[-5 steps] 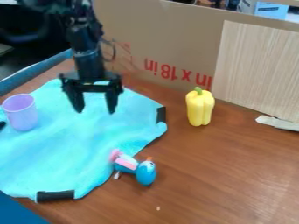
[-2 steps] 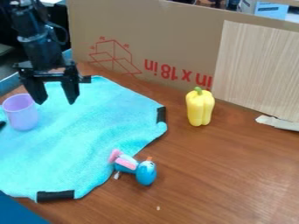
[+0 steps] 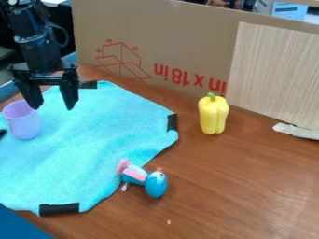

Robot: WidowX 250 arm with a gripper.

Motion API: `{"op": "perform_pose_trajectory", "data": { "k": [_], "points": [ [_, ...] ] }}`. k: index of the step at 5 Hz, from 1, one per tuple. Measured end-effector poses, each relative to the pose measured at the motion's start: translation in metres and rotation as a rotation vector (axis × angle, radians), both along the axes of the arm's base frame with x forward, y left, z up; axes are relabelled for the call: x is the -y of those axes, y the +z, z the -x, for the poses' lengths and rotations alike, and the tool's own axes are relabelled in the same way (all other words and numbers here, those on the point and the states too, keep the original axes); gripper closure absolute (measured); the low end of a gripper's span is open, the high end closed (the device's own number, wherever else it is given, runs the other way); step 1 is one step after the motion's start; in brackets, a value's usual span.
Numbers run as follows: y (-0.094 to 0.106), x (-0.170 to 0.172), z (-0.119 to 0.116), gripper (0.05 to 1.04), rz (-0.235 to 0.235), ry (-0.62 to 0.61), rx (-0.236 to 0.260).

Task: Pute the cupe to right on the the table

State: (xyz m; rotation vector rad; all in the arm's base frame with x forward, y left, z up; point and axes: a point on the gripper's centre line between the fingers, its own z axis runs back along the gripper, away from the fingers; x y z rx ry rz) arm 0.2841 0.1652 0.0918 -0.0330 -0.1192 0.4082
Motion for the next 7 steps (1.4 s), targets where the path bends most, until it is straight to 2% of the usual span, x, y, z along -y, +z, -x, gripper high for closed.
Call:
{"op": "perform_pose_trajectory", "data": {
  "k": [1, 2, 4, 5, 6, 7],
  "points": [
    [-0.005, -0.005, 0.000, 0.084, -0.021, 0.007, -0.018],
    [-0.001, -0.013, -0.001, 0.084, -0.064, 0.025, -0.021],
    [-0.009, -0.020, -0.002, 0.084, -0.069, 0.022, -0.060],
    [-0.008, -0.027, 0.000, 0.084, -0.113, 0.055, -0.066],
    [-0.009, -0.032, 0.000, 0.084, -0.137, 0.062, -0.061],
    [-0.023, -0.039, 0.006, 0.084, -0.138, 0.085, -0.107]
  ]
}}
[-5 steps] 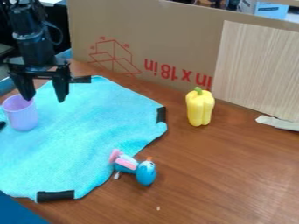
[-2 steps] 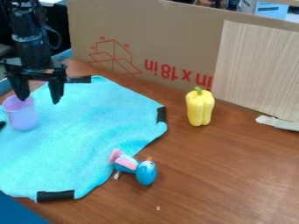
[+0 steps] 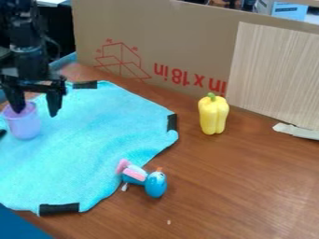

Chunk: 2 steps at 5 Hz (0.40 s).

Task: Pute the cupe to right on the the table

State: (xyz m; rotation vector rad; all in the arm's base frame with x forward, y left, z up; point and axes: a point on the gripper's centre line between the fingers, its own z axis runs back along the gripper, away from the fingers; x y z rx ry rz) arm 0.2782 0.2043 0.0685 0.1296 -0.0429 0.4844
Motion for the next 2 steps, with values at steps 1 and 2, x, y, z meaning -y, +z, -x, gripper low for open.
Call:
{"op": "perform_pose_trajectory", "data": {
  "k": [1, 2],
  "points": [
    [-0.014, -0.007, 0.000, 0.132, -0.029, 0.022, -0.019],
    [-0.025, -0.009, -0.001, 0.383, -0.033, 0.035, -0.030]
  ]
}}
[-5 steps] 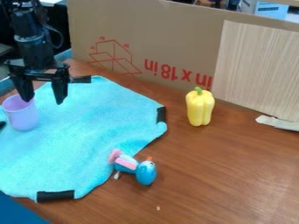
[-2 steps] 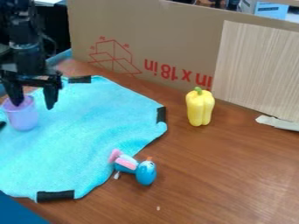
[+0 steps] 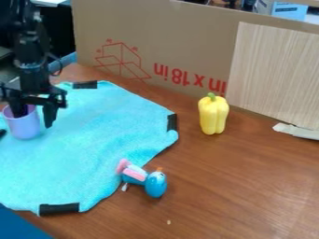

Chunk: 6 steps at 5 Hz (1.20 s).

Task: Pute the cupe to right on the the table

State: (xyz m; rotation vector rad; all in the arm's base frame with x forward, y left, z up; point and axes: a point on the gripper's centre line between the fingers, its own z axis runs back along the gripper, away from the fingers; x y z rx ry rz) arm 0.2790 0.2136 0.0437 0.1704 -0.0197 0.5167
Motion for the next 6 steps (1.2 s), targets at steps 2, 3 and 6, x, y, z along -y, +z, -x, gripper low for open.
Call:
{"op": "perform_pose_trajectory", "data": {
  "k": [2, 3, 6],
  "points": [
    [0.016, 0.009, 0.007, 0.929, 0.078, -0.068, 0.053],
    [0.027, 0.022, 0.007, 1.007, 0.047, -0.062, 0.069],
    [0.041, 0.127, -0.021, 1.014, 0.002, -0.181, 0.052]
  ]
}}
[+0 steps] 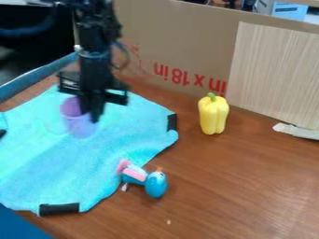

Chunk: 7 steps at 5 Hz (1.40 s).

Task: Pute the cupe to right on the the table

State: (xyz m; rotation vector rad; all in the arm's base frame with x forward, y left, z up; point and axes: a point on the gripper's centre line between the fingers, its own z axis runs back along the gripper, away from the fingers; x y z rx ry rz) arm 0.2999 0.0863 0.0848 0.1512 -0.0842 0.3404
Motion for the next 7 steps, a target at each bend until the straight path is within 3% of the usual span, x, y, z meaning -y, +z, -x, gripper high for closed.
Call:
{"op": "perform_pose_trajectory", "data": {
  "k": [1, 3, 4, 5, 7],
  "points": [
    [0.003, 0.036, -0.009, 1.014, 0.020, -0.030, -0.016],
    [-0.011, 0.116, -0.037, 1.014, 0.031, -0.094, -0.103],
    [-0.018, 0.138, -0.046, 1.014, 0.042, -0.104, -0.119],
    [-0.024, 0.159, -0.053, 1.014, 0.055, -0.111, -0.127],
    [-0.023, 0.188, -0.055, 0.984, 0.078, -0.138, -0.090]
  ]
}}
